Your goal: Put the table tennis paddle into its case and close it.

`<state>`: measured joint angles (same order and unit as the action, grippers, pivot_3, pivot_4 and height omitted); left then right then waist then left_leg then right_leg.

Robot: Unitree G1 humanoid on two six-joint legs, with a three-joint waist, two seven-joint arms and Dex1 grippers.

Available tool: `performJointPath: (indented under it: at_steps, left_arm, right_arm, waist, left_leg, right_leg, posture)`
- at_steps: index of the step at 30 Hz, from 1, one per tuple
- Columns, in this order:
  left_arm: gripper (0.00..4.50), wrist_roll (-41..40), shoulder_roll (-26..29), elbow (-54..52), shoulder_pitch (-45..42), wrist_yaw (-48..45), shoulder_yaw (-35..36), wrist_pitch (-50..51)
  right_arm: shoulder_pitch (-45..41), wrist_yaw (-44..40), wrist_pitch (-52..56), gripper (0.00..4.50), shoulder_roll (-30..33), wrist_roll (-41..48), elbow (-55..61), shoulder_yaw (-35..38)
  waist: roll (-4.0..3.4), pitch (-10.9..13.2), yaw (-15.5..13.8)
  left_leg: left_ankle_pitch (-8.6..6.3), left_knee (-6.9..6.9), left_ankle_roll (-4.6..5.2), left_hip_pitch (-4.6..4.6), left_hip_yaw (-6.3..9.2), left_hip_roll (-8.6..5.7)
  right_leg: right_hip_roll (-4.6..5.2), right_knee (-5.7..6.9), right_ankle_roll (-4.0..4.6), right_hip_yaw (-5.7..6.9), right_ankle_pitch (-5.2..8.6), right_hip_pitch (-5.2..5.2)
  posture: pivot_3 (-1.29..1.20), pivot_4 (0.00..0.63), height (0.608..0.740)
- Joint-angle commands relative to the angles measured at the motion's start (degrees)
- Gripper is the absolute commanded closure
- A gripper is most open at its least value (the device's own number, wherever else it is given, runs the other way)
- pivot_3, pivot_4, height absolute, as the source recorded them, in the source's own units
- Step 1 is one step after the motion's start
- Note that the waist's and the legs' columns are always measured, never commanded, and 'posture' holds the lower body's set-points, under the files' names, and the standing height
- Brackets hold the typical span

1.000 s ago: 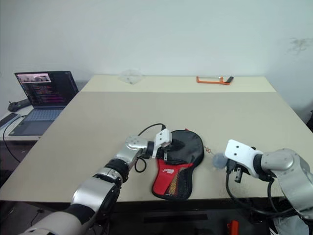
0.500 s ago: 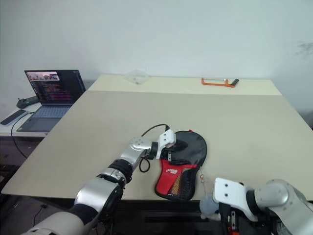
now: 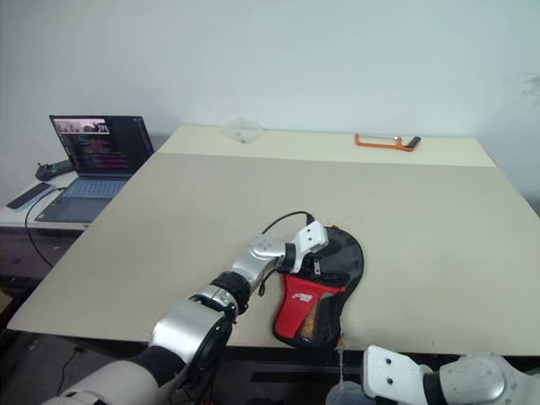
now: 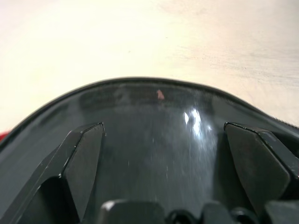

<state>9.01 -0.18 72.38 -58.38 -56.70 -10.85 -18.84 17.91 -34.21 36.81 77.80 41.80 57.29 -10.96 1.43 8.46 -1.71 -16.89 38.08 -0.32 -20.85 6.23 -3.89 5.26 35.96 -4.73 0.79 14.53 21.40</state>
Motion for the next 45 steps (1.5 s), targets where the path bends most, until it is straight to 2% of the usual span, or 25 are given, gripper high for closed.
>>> performJointPath:
  at_steps: [1,4,8,11,15,17,21,23,27,31,34,36,40,45]
  left_arm:
    - [0.0,3.9,-1.4,3.0,0.8,0.7,-3.1,1.0]
    - [0.0,4.5,-1.6,3.1,0.2,0.4,-3.4,0.3]
    - [0.0,4.8,-1.9,3.4,-0.6,1.2,-3.5,0.5]
    - [0.0,5.0,-1.3,3.5,-0.6,1.3,-3.4,0.1]
    - [0.0,5.0,-0.7,3.4,-0.2,1.9,-3.0,-0.3]
    - [0.0,4.8,-0.3,3.3,0.3,2.2,-2.8,-0.6]
    - [0.0,4.0,0.5,3.0,1.3,2.6,-2.0,-0.9]
    - [0.0,3.6,1.4,2.7,2.3,2.3,-1.6,-1.4]
    - [0.0,2.4,3.5,1.8,4.6,2.2,-0.5,-1.9]
    - [0.0,1.5,5.4,0.7,6.8,2.9,0.1,-1.7]
    - [0.0,0.4,6.2,-0.5,7.8,3.1,0.8,-1.5]
    - [0.0,-1.0,6.9,-1.6,8.4,1.7,1.7,-1.8]
    - [0.0,-5.6,8.7,-8.3,10.2,-5.5,3.7,-2.7]
    - [0.0,-13.1,15.8,-25.8,16.4,-14.4,6.2,5.0]
  right_arm:
    - [0.6,5.3,-8.0,4.17,1.9,5.1,2.7,-7.4]
    - [-1.7,8.7,-11.5,4.17,1.1,5.4,2.7,-15.0]
    - [-3.9,11.2,-13.9,4.17,1.9,5.7,2.7,-20.2]
    - [-3.3,14.0,-13.2,4.17,2.0,2.5,2.7,-21.2]
    - [0.1,16.1,-11.5,4.17,4.1,1.2,2.7,-18.9]
    - [1.6,15.6,-11.4,3.43,4.8,0.7,2.7,-17.9]
    - [2.6,12.4,-13.3,2.26,7.1,1.3,2.7,-13.6]
    - [2.1,11.8,-13.4,1.5,7.1,2.0,2.7,-11.9]
    - [1.2,10.5,-11.2,0.16,8.2,9.3,2.6,-1.1]
    - [-1.2,2.6,-8.4,0.07,7.2,20.3,-2.3,13.7]
    - [-4.9,-2.0,-5.8,0.07,6.1,24.2,-4.5,18.2]
    - [-8.8,-1.7,-4.2,0.07,4.7,24.6,-5.0,17.2]
    - [-20.4,-1.6,-0.8,0.07,-1.6,19.2,-12.2,11.5]
    - [-33.6,-2.4,-0.7,0.07,-12.2,3.0,-24.0,2.1]
  waist:
    - [0.01,0.0,0.0]
    - [0.12,0.1,0.1]
    - [0.17,0.1,0.1]
    - [0.18,0.1,0.1]
    - [0.17,0.1,0.2]
    - [0.18,0.1,0.2]
    - [0.17,0.1,0.3]
    - [0.17,0.1,0.3]
    - [0.12,0.1,0.7]
    - [0.13,0.1,1.0]
    - [0.11,0.0,1.0]
    - [0.02,0.0,1.0]
    - [0.02,0.0,1.5]
    - [-0.04,0.3,2.1]
  left_leg:
    - [-0.02,-0.01,0.01,-0.01,0.0,-0.01]
    - [-0.07,-0.02,0.0,-0.02,-0.01,-0.02]
    - [-0.13,-0.01,0.05,-0.03,0.0,-0.09]
    - [-0.15,-0.01,0.09,-0.03,0.02,-0.13]
    - [-0.15,-0.01,0.09,-0.03,0.03,-0.14]
    - [-0.16,0.0,0.1,-0.02,0.03,-0.13]
    - [-0.16,0.01,0.11,0.01,0.02,-0.13]
    - [-0.16,0.01,0.11,0.02,0.02,-0.11]
    - [-0.17,0.0,0.11,0.05,-0.01,-0.07]
    - [-0.17,0.0,0.1,0.1,-0.09,0.14]
    - [-0.16,0.01,0.1,0.15,-0.13,0.29]
    - [-0.16,0.0,0.1,0.16,-0.14,0.32]
    - [-0.16,0.0,0.1,0.11,-0.21,0.34]
    - [-0.15,-0.1,0.09,-0.07,-0.27,0.33]
  right_leg:
    - [0.01,-0.01,-0.03,0.0,0.02,0.0]
    - [0.01,-0.05,-0.04,-0.02,0.03,0.02]
    - [0.04,-0.07,-0.01,-0.05,0.02,0.02]
    - [0.07,-0.08,-0.03,-0.05,0.03,0.02]
    - [0.07,-0.07,-0.04,-0.06,0.04,0.03]
    - [0.07,-0.07,-0.06,-0.07,0.05,0.02]
    - [0.07,-0.05,-0.15,-0.08,0.1,0.0]
    - [0.06,-0.04,-0.15,-0.08,0.1,0.0]
    - [0.04,-0.02,-0.13,-0.12,0.09,0.0]
    - [-0.07,-0.02,-0.08,-0.12,0.05,-0.03]
    - [-0.11,-0.02,0.0,-0.1,0.01,-0.08]
    - [-0.11,-0.01,0.03,-0.11,0.0,-0.07]
    - [-0.1,-0.01,0.11,-0.15,-0.04,0.02]
    - [-0.22,0.07,0.45,-0.21,-0.24,0.37]
  posture:
    - [0.0,0.15,0.74]
    - [0.0,0.15,0.74]
    - [0.0,0.15,0.74]
    - [0.0,0.15,0.74]
    - [0.0,0.15,0.74]
    - [0.0,0.15,0.74]
    - [0.0,0.15,0.74]
    - [0.0,0.15,0.74]
    - [0.0,0.15,0.74]
    - [0.0,0.15,0.74]
    - [0.0,0.15,0.74]
    - [0.0,0.15,0.74]
    - [0.0,0.15,0.74]
    - [0.0,0.15,0.74]
